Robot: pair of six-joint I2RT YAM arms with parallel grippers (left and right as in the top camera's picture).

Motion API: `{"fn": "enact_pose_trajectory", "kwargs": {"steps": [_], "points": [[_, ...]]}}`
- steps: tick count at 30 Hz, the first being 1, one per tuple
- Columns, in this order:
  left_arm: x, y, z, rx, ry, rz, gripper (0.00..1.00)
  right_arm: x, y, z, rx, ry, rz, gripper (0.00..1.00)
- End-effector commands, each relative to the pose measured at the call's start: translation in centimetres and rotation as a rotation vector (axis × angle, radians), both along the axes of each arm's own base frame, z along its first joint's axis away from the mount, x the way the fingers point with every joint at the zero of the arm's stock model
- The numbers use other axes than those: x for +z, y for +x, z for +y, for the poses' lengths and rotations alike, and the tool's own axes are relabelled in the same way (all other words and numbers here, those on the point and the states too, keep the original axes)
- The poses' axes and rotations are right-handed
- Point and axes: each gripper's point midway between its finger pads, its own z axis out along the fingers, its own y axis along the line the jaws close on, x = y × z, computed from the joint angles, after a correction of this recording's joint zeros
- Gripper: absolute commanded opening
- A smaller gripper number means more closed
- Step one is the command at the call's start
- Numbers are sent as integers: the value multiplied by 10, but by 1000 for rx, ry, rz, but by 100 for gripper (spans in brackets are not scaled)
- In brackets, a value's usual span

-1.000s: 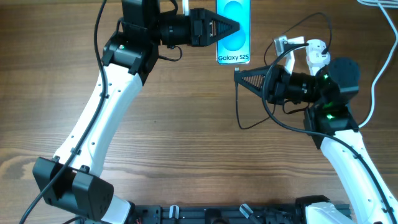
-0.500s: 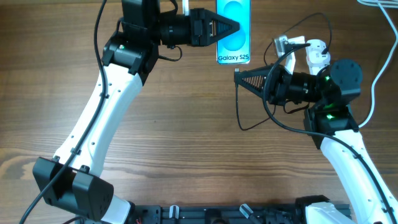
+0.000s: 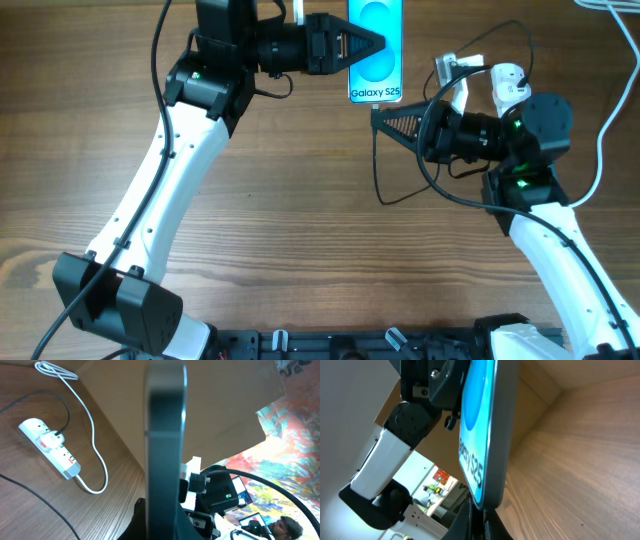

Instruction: Plug charger to phone and switch on socket

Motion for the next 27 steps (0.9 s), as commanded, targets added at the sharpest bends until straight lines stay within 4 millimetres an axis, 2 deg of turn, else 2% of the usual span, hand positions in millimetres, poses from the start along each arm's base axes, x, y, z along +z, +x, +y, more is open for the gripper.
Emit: {"fn": "enact_pose_trajectory", "kwargs": {"steps": [1,6,17,23,27], "points": [[19,-9,3,-12,-20,-44,4,5,4,1,-10,12,-1,4],[19,-9,3,-12,-20,-45,4,4,-3,2,31,7,4,4],[19,-9,3,-14,-20,-44,4,6,3,1,-3,16,1,4],[20,-22,-1,-78,-30,-45,4,10,3,1,-10,22,-25,4],[20,-22,-1,-82,-31,-45,4,8,-1,2,14,17,-12,4]]}}
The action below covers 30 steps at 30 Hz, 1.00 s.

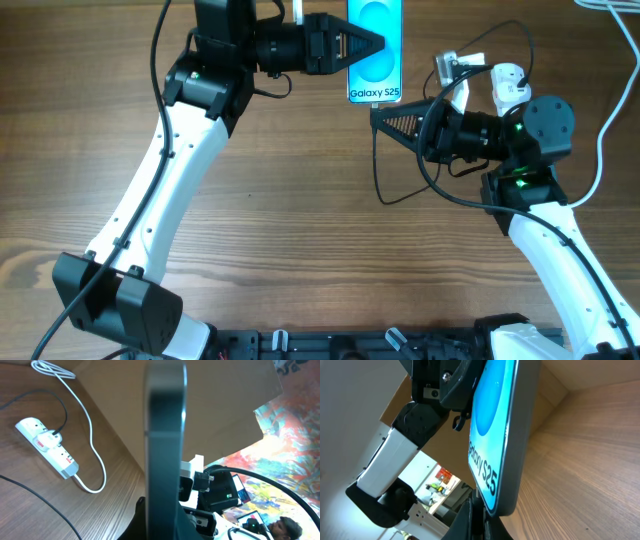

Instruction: Plug charger to phone and switch on socket

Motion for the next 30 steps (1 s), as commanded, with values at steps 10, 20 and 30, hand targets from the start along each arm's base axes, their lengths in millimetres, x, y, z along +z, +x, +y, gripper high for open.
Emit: {"fn": "enact_pose_trajectory", "kwargs": {"steps": [10,20,30], "points": [[19,-20,-1,-66,-27,-46,4,-16,15,3,-2,0,78,4],[22,-13,3,-40,-31,-72,4,-4,-11,5,138,-5,16,4],[22,-13,3,-40,-31,-71,4,5,-7,4,98,17,-25,4]]}}
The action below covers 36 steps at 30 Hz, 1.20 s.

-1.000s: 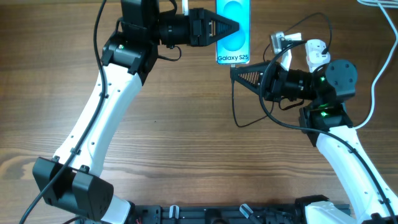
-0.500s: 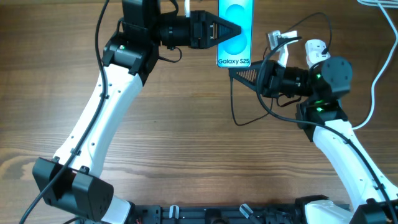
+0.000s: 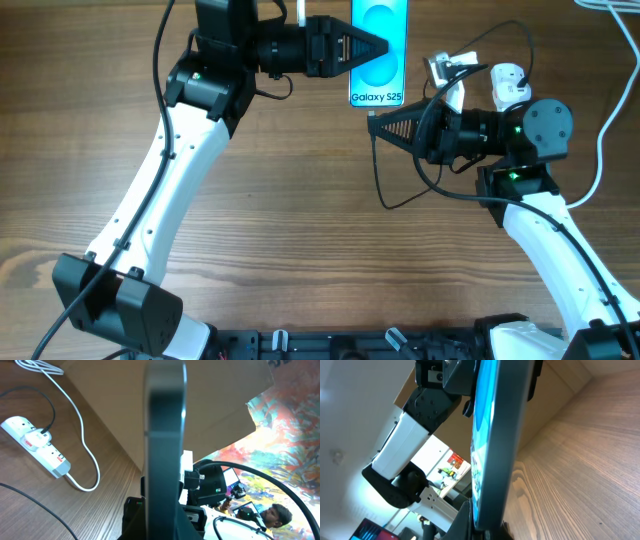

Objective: Plug charger to phone and switch on socket
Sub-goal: 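Push the plug up into the phone port with the right gripper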

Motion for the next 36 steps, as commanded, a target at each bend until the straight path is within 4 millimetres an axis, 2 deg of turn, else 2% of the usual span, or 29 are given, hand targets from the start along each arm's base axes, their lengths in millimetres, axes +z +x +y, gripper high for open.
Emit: {"fn": "enact_pose_trajectory", "kwargs": {"steps": [1,19,29,36], "points": [[17,-5,5,3,-16,-52,4,6,5,0,-25,12,-9,4],[15,-5,5,3,-11,-38,4,8,13,-6,-71,22,-9,4],[12,-9,2,-9,-6,-24,4,12,25,-8,-141,47,-12,4],[8,-29,-11,-95,0,-44,4,18,30,-10,-182,64,-46,4]]}}
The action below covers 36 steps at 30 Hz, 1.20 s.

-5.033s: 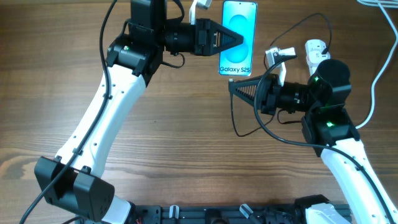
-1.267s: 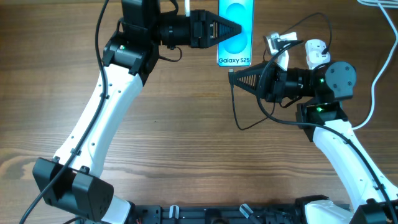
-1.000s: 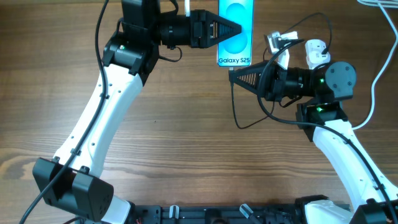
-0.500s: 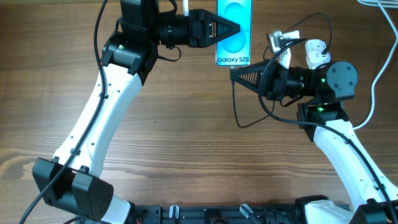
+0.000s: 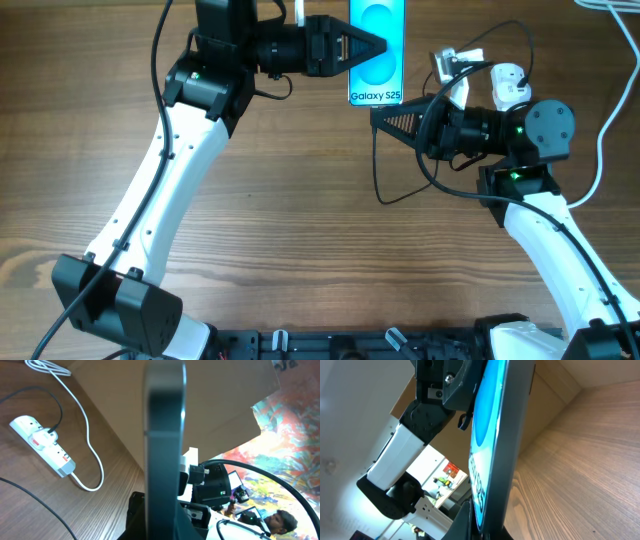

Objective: Plug charger to phone and switch on socket
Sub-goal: 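Push the plug up into the phone port with the right gripper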

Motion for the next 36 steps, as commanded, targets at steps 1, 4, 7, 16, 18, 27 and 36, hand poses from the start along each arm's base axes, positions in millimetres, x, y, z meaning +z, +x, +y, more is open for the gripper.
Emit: {"fn": "enact_pose_trajectory", "kwargs": {"steps": [1,4,7,16,18,27,36], "points": [[10,-33,-12,-123,-11,-59,4,14,22,-7,-131,47,-42,4],[1,-40,-10,-152,8,-49,4,15,24,-10,-148,48,-55,4],[-3,-47,-12,-178,15,-36,4,24,25,-12,-160,64,-87,4],[-16,-74,-31,-255,48,9,4,42,28,-13,-179,86,-119,4],[-19,-77,-33,-263,55,7,4,45,28,-13,-182,89,-123,4],[-25,-88,-45,-274,83,13,4,47,32,-15,-205,101,-121,4],[-36,-105,-38,-335,104,100,4,50,25,-23,-162,50,-211,4]]}}
